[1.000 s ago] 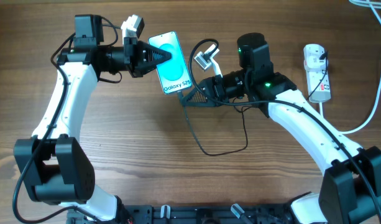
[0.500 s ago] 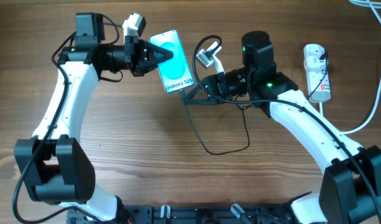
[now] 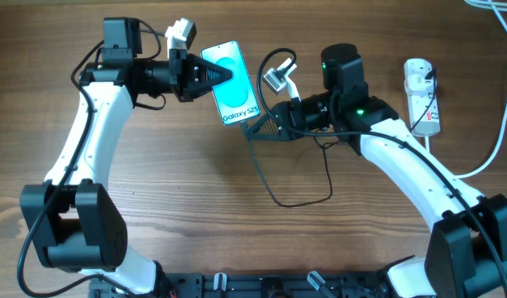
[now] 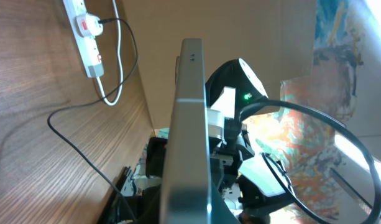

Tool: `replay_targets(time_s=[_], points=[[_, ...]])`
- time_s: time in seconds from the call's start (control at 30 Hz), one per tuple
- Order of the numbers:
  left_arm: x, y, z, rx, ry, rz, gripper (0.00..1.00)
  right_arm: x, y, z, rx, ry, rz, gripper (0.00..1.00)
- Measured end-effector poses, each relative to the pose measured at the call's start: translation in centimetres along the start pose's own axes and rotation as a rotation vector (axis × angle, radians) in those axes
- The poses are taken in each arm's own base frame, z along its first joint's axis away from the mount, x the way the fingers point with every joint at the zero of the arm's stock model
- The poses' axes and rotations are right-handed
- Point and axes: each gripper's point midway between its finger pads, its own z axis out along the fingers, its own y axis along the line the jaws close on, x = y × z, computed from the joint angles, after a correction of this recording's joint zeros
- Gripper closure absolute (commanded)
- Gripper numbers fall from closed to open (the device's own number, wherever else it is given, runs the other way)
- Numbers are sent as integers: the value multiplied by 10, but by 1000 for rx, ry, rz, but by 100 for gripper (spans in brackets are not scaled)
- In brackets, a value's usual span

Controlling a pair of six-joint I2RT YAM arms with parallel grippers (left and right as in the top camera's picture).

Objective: Plug charger to phone and switch on socket
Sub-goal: 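Push the USB-C plug up into the phone's port with the right gripper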

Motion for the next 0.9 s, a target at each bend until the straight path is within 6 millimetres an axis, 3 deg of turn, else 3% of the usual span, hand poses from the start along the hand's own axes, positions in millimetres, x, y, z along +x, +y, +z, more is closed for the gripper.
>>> replay_targets(time_s=[0.33, 0.5, 0.73, 0.9], points=[[1, 2, 2, -4, 3, 0, 96, -10, -6, -7, 47, -46, -20, 75], [-4, 16, 1, -89, -32, -13, 96, -12, -13, -7, 72, -61, -17, 72], [5, 59, -7, -322, -81, -166, 96, -8, -54, -10, 240, -111, 116, 65], [5, 88, -19, -499, -109, -136, 96, 1, -90, -24, 440, -146, 195, 65]])
